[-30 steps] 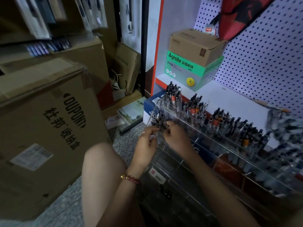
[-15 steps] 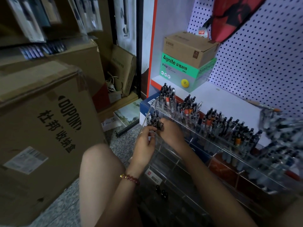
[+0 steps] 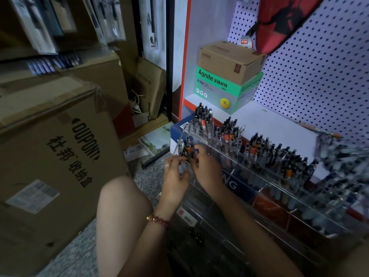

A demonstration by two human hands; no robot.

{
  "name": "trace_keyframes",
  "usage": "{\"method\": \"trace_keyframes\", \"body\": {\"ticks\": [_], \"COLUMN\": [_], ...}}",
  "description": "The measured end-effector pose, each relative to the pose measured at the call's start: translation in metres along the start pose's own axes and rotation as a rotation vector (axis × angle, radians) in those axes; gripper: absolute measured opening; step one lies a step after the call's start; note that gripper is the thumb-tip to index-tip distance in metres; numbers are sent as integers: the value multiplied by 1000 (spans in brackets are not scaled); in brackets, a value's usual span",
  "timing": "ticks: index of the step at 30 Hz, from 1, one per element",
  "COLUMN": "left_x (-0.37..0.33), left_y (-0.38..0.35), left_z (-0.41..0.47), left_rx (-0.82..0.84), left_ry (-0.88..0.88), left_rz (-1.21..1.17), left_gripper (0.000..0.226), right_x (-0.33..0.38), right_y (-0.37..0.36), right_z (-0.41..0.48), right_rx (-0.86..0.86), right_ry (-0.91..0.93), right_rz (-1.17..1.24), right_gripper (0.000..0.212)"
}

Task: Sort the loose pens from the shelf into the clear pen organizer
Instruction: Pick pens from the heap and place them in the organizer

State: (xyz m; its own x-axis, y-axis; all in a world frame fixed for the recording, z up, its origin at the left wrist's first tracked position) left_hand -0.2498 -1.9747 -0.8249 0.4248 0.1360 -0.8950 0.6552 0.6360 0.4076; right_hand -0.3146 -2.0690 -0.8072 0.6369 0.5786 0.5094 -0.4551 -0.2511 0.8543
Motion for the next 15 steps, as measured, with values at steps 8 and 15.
{"method": "trace_keyframes", "body": {"ticks": [8, 15], "left_x": [-2, -4], "left_y": [-3, -4], "left_z": [5, 17], "left_rx": [95, 105], "left_ry": [27, 10], "left_rz": [96, 155], "left_gripper": [46, 38], "right_x": [-5, -5], "right_y": [-4, -2], "right_z": [-4, 1], "right_rx": [16, -15], "right_ry": [-66, -121], "right_rz": [-178, -231], "right_gripper": [21, 22]}}
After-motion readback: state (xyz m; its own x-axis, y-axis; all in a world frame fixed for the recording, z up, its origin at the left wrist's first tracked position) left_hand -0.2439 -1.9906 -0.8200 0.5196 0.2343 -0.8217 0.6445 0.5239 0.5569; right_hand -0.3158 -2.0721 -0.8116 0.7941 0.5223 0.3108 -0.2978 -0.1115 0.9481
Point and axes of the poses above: each hand's wrist, its own z-axis towards the middle knuckle, its own y-axis out of the back of the hand, x = y × z, the point moved 8 cm from there along z, towards the middle knuckle, and after that the axes turned 1 degree about x, right-handed, at the moved point
